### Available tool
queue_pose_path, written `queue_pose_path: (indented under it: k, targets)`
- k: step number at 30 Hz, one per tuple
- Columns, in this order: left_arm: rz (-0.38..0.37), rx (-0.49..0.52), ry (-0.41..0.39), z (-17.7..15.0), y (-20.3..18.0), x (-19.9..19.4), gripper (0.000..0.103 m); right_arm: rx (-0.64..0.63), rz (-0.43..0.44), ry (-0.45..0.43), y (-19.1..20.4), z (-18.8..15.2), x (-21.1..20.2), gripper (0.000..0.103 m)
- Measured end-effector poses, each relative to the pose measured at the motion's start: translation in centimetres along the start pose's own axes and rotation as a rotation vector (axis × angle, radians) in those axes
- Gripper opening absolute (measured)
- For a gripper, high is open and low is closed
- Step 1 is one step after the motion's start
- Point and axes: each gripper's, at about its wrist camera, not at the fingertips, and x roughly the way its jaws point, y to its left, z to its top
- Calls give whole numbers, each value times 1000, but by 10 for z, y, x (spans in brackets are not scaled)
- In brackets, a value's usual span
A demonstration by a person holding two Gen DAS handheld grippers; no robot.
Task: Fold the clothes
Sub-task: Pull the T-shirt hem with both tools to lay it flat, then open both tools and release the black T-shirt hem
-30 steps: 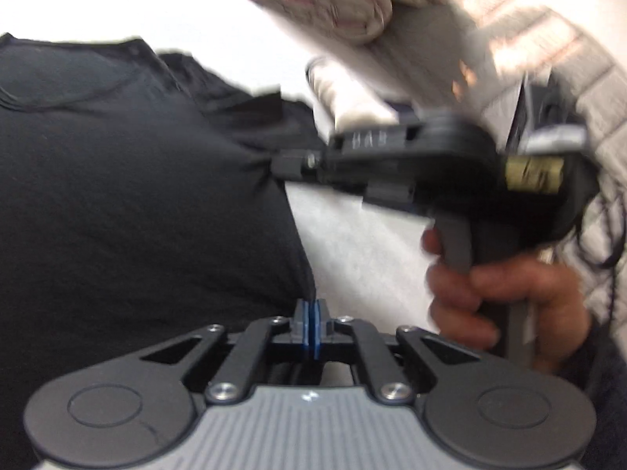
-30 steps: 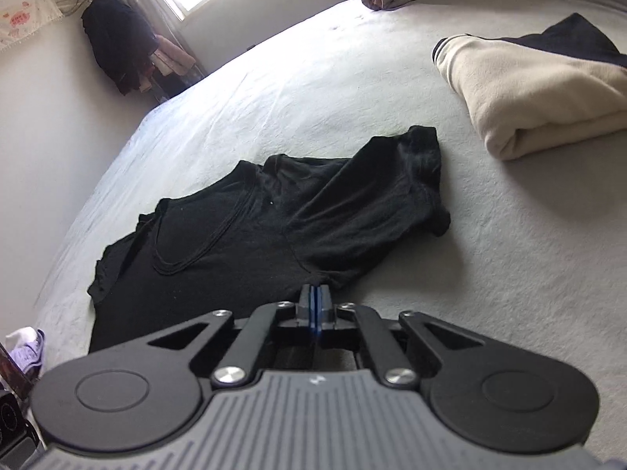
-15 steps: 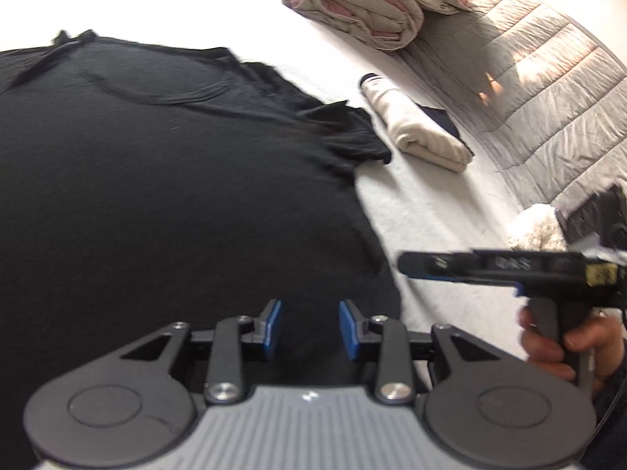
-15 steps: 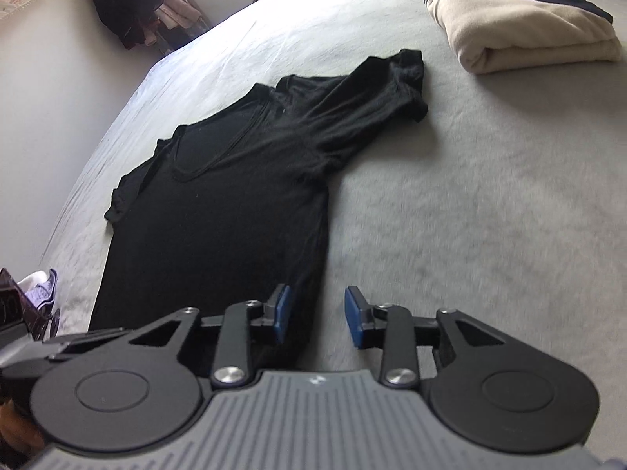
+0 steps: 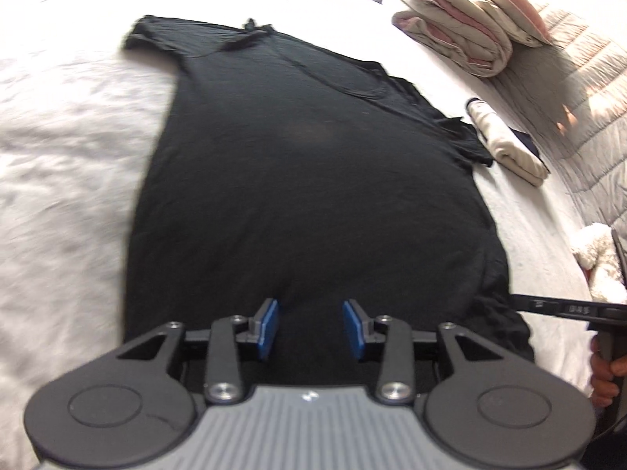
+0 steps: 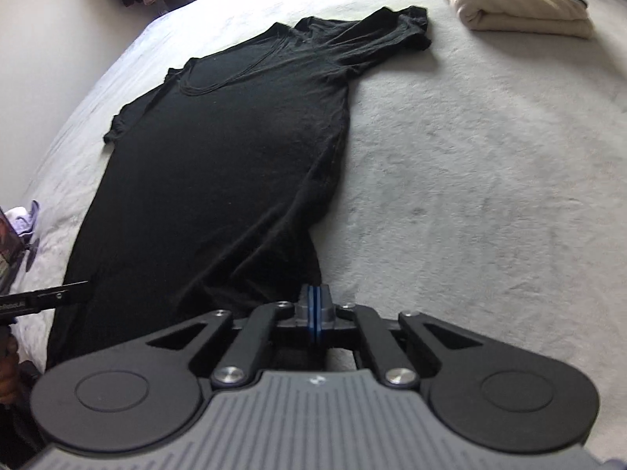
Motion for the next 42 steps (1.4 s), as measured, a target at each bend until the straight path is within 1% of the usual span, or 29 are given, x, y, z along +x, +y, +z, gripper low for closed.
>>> queue_pose_path:
  k: [1,3,4,5,7,8,9,10,11,13,16,18,19,20,21,22,23,26,28,31,33,37,40,41,42]
  targets:
    - [15,-8,-2,-2,6,-5,38,15,-15,0,-4,-2,-4,1]
    - [38,-20,2,-6,18,-14,40,45,-3,13,-13,-8,-7,2]
    - [48,-25,5,-8,24,-18,40,59,6,20,-16,-11,-9,5]
    - [57,-29,9,-10,29,-22,40,65,12,23,-18,-15,-12,11]
    - [66,-40,15,-15,40,-32,40,71,22,28,-18,-25,-20,18]
    - [68,-46,17,-17,44,-37,41,74,28,30,-18,-30,-24,32]
    - [68,-53,22,-19,49,-42,42,77,33,33,-18,-34,-28,39]
    - [67,-62,32,-22,53,-46,45,80,38,35,-19,-39,-32,42]
    - [71,-72,44,-25,57,-49,48,83,43,37,-19,-44,-36,42]
    - [65,-95,74,-33,64,-55,48,86,57,51,-18,-55,-43,42]
    - [7,-124,115,-48,72,-61,48,70,67,73,-13,-70,-49,42]
    - [-34,-129,142,-57,73,-61,46,50,64,79,-8,-77,-54,39]
    - [-49,-127,157,-62,71,-59,43,41,63,82,-6,-80,-56,33]
    - [-59,-118,171,-68,69,-56,30,31,62,85,-4,-83,-59,24]
    - [-61,-107,181,-73,67,-54,20,21,61,88,-2,-87,-61,21]
    - [-51,-91,184,-78,65,-54,5,12,60,91,1,-90,-64,10]
    - [-46,-79,181,-81,64,-57,5,2,59,94,3,-94,-66,5]
    - [-57,-63,149,-82,64,-80,4,-27,56,103,10,-104,-73,4]
    - [-64,-52,127,-82,64,-95,4,-40,60,105,13,-107,-85,4]
    - [-57,-39,139,-83,66,-104,5,-59,57,124,16,-114,-93,4]
    - [-39,-27,158,-85,68,-100,5,-64,47,146,17,-119,-88,4]
    - [-12,-23,195,-89,70,-83,5,-48,10,189,13,-125,-64,4]
    - [3,-24,220,-93,72,-70,6,-45,14,195,12,-122,-63,5]
    - [0,-25,226,-93,72,-67,6,-44,16,197,11,-121,-63,6]
    - [-19,-26,227,-91,73,-69,6,-43,18,198,11,-120,-63,6]
